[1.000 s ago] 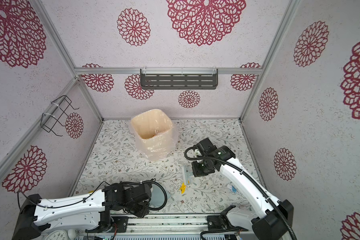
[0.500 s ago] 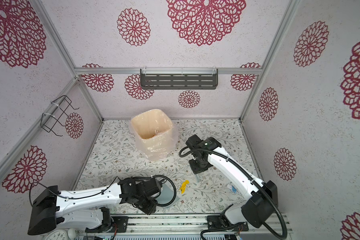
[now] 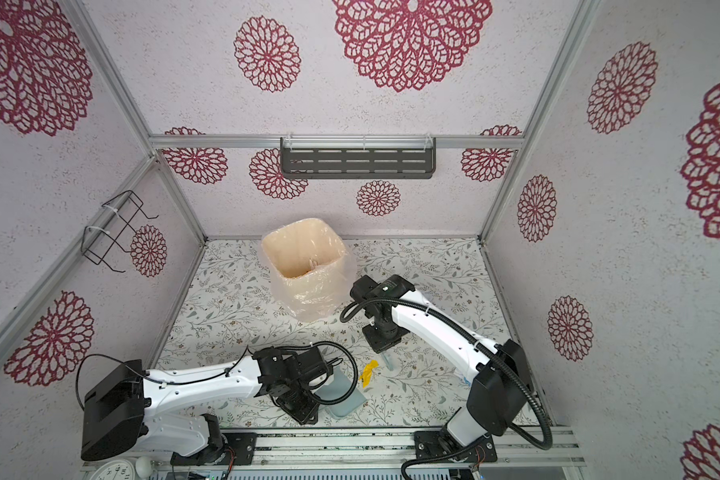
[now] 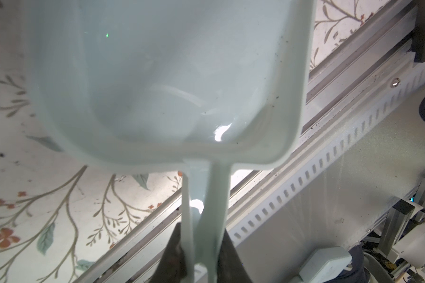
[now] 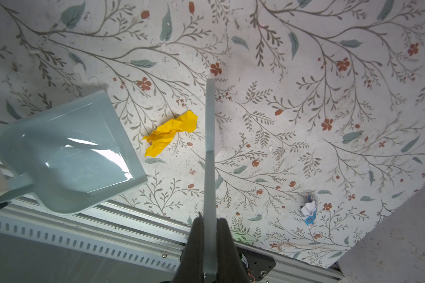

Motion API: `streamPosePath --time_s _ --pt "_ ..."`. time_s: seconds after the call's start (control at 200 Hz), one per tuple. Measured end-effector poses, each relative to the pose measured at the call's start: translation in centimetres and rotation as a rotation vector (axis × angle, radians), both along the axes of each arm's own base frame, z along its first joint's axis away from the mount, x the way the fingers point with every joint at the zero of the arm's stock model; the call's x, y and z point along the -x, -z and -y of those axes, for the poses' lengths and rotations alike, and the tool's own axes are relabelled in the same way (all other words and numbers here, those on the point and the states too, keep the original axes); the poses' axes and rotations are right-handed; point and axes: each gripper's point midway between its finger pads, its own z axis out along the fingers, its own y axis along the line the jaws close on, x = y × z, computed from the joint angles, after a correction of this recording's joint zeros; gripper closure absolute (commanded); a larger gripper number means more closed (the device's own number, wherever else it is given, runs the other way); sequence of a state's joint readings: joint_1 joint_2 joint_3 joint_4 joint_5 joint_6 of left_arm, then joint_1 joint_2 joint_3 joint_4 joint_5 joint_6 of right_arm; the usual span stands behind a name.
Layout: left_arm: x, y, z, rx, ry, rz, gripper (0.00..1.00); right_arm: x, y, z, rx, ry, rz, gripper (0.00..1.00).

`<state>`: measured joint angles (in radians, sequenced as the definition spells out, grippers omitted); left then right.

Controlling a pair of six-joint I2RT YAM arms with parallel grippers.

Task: Sweep away the paper scraps from the table
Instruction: 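Sweep the yellow crumpled scraps into the dustpan with the right brush, then lift the dustpan toward the bin with left gripper while right brush withdraws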

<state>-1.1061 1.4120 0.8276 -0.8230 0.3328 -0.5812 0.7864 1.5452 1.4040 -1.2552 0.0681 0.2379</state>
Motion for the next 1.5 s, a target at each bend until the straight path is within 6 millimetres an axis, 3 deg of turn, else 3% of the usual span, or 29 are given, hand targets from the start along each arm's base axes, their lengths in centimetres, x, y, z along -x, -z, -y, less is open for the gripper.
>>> streamPosePath --time_s 0.255,0.49,0.686,0.931,1.166,1.331,1.501 --pt "-0.5 -0.1 0.3 0.022 -0.004 0.002 1.00 2.5 -0.2 -4.4 -0.123 -0.046 -0.044 1.00" --pt "-0.8 0.1 0.6 0.040 -0.013 0.011 1.00 3.9 -2.4 -7.5 -0.251 -0.052 -0.074 1.00" --pt "-0.9 0.5 0.6 0.064 -0.033 0.026 1.00 3.1 -4.6 -6.3 -0.277 0.001 -0.022 1.00" --pt "-1.3 -1.0 0.8 0.129 -0.033 0.100 1.00 0.5 -8.0 -1.8 -0.339 0.148 0.088 1.00" --pt "-1.1 -5.3 1.1 0.212 -0.014 0.212 1.00 -0.1 -8.3 2.6 -0.362 0.280 0.141 1.00" --pt "-2.2 -12.1 1.7 0.310 -0.043 0.334 1.00 0.3 -7.0 4.9 -0.361 0.350 0.144 1.00" --pt "-3.9 -18.9 1.1 0.342 -0.101 0.426 1.00 0.9 -5.4 4.9 -0.374 0.359 0.107 1.00"
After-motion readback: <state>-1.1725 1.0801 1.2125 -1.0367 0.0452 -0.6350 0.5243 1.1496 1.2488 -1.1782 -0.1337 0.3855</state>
